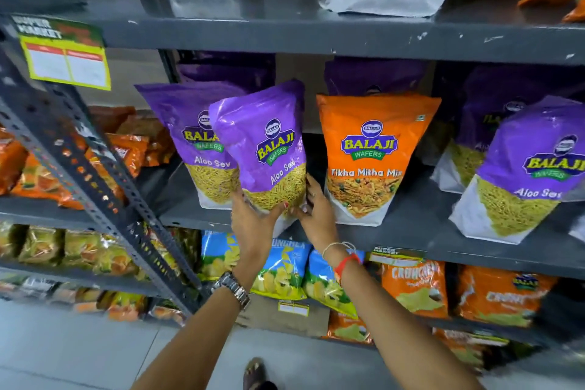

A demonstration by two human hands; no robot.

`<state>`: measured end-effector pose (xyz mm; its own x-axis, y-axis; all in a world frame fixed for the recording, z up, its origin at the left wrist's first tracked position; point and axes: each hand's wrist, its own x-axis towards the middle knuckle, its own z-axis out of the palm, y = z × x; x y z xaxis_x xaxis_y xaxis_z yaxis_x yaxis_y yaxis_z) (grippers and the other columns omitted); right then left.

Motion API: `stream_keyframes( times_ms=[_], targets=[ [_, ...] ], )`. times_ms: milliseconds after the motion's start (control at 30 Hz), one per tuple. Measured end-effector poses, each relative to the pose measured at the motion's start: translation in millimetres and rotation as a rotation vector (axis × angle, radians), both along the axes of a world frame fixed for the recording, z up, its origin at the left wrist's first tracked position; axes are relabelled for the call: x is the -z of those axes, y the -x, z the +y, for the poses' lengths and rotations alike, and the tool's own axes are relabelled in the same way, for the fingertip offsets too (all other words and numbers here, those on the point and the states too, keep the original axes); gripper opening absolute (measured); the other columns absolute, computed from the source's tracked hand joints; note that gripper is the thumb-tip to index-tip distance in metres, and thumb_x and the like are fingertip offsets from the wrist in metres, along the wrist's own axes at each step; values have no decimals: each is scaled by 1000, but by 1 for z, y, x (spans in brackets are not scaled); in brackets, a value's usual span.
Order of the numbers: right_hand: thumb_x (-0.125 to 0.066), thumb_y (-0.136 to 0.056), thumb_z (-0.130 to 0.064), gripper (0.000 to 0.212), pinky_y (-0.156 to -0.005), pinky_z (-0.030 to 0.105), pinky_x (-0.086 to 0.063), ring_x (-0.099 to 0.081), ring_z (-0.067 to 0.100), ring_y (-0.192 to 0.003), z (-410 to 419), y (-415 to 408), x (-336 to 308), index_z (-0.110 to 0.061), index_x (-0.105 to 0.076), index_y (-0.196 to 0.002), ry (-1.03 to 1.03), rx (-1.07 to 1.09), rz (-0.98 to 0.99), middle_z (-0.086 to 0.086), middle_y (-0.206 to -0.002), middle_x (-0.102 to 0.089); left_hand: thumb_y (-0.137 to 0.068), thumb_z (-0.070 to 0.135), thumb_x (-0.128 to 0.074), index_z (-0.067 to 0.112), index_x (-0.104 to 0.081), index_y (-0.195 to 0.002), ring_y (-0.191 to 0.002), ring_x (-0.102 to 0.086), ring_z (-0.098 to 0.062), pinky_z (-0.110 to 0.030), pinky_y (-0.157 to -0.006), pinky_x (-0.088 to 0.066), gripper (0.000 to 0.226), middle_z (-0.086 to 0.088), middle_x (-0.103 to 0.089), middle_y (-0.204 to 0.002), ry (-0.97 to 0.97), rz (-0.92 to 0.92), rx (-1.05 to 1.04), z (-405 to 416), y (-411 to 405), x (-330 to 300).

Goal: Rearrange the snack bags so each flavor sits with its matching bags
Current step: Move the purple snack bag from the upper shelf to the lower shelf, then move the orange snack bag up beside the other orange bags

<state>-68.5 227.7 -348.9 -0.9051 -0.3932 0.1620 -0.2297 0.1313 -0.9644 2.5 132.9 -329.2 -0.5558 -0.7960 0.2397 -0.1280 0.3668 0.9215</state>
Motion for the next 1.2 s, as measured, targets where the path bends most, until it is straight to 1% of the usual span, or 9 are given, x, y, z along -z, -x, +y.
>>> stream_keyframes(
  times_ms=[100, 200, 333, 467, 600, 700, 867, 1067, 1200],
  targets=[
    [-68, -81, -2, 37, -90, 43, -55, -63, 8, -95, 11, -15, 3, -14, -63, -116, 83, 288, 37, -5, -102, -66, -60, 44, -79, 14, -35, -128, -119, -47, -31, -44, -90, -44, 86, -13, -52, -130, 91, -7, -156, 12, -2, 3],
    [-73, -75, -3, 29, -75, 43, -56, -62, 5, -77, 37, -25, -4, -23, -63, -94, 231, 631, 119, -10, -81, -62, -71, 41, -72, 14, -47, -117, -116, -42, -23, -38, -96, -33, 60, -17, -56, -124, 364, 192, -291, 32, -3, 6],
    [-83, -59, -39, 59, -84, 26, -35, -53, 34, -97, 78, -5, -11, -15, -57, -106, -53, 877, 234, 9, -101, -58, -82, 21, -65, 19, -47, -110, -111, -48, -16, -35, -97, -38, 33, -8, -57, -113, 421, 323, 256, 68, 12, 0],
    [-88, -49, -48, 104, -93, 19, -28, -40, 30, -123, 103, 26, -14, -13, -39, -134, -95, 662, 86, 15, -127, -46, -86, 25, -59, 16, -17, -140, -137, -23, -7, -22, -110, -25, 69, 2, -22, -146, -71, 162, 574, 90, 39, 2],
    [-93, -46, -39, 112, -106, 40, -45, -47, 22, -125, 113, 50, -14, -18, -31, -136, -66, 417, -63, 4, -128, -50, -88, 6, -53, 9, 4, -143, -124, -25, 7, 5, -87, -31, 79, 7, -16, -138, -318, 153, 636, 88, 64, -6],
    [-90, -58, -15, 91, -87, 19, -47, -53, 15, -113, 117, 52, -17, -14, -36, -132, -48, 334, -125, -1, -117, -54, -89, 1, -49, 8, -6, -142, -117, -42, -8, -9, -88, -46, 69, -6, -33, -137, -376, 170, 640, 77, 81, -12],
    [-88, -62, -18, 75, -93, 34, -49, -59, 24, -116, 124, 39, -14, -14, -44, -122, -48, 365, -120, 9, -119, -63, -91, 11, -51, 8, -33, -135, -99, -55, -11, -4, -70, -49, 47, -12, -53, -125, -367, 98, 680, 73, 78, -15],
    [-90, -55, -36, 65, -86, 41, -56, -68, 23, -101, 139, -3, -14, -34, -47, -104, -100, 419, -25, -3, -101, -68, -89, 12, -54, 7, -44, -128, -86, -60, 12, -7, -73, -50, 40, -7, -59, -114, -300, 134, 687, 80, 41, -18],
    [-85, -49, -57, 72, -83, 38, -56, -67, 20, -98, 141, -36, -32, -34, -53, -109, -85, 441, 56, -1, -104, -70, -88, 11, -55, 17, -50, -117, -95, -61, -4, -15, -80, -52, 30, -5, -62, -110, -306, 218, 666, 81, 8, -43]
  ],
)
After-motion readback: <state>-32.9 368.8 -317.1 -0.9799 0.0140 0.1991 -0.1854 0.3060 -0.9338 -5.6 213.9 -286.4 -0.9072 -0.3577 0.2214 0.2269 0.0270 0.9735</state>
